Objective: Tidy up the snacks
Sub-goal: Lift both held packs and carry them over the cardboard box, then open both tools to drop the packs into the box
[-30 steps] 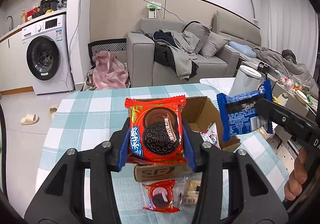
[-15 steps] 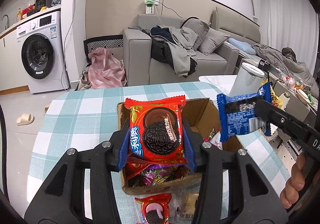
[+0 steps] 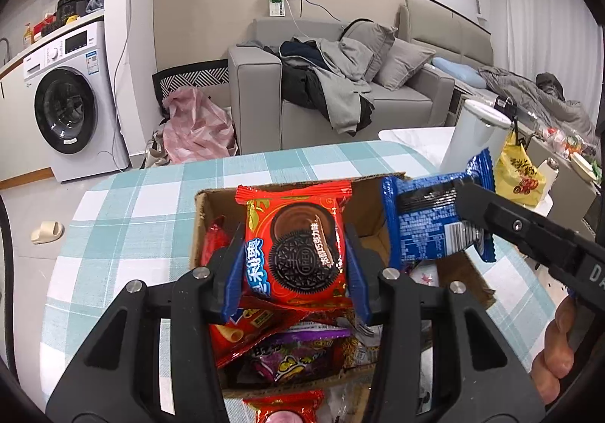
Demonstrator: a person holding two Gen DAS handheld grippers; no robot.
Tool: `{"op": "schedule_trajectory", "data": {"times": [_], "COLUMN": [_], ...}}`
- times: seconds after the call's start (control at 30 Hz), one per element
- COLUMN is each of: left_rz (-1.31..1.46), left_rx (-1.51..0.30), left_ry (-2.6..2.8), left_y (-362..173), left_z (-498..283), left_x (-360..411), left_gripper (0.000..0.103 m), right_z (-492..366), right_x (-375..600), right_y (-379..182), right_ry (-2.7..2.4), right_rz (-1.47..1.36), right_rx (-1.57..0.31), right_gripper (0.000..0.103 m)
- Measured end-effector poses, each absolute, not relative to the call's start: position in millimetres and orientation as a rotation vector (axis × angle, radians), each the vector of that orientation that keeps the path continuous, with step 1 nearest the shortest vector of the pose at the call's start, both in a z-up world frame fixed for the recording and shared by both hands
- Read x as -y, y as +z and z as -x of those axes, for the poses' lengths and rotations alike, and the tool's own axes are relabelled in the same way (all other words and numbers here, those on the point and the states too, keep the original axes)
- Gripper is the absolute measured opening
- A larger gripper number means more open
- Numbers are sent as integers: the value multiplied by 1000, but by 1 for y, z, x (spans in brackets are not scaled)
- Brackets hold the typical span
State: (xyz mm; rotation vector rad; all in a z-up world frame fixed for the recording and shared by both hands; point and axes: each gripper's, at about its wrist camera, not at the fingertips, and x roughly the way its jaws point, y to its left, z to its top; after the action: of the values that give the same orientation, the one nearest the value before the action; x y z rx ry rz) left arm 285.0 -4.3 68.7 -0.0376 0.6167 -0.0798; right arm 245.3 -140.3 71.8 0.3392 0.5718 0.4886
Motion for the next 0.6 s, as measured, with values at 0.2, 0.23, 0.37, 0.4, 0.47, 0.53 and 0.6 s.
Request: {"op": "schedule_trajectory", "data": {"times": [0.2, 0.23, 0.37, 0.4, 0.47, 0.53, 0.6], "left_rz": [23, 18, 3, 7, 21, 24, 34], "left_rx": [-649, -651, -663, -662, -658, -654, -653], "left_ry": [-85, -86, -85, -87, -92, -98, -92], "left_y": [50, 48, 44, 44, 46, 51, 55], "left_z": [-306, -309, -314, -314, -312, -306, -299], "left_x": [13, 15, 21, 21, 21, 19, 16], "left_gripper": [43, 43, 43, 43, 44, 50, 78], "right_z": [-259, -261, -264, -264, -263, -259, -254], "right_x": [129, 128, 127, 127, 128, 129, 131], "right_y": [58, 56, 51, 51, 52, 55, 59], "right_ry": [480, 480, 486, 488, 483, 477, 477], "right_rz": [-320, -314, -314, -309, -294, -276, -260], "right_rx": [-614, -621, -639, -643, -643, -648, -643], "right_gripper": [22, 22, 22, 22, 23, 31, 46]}}
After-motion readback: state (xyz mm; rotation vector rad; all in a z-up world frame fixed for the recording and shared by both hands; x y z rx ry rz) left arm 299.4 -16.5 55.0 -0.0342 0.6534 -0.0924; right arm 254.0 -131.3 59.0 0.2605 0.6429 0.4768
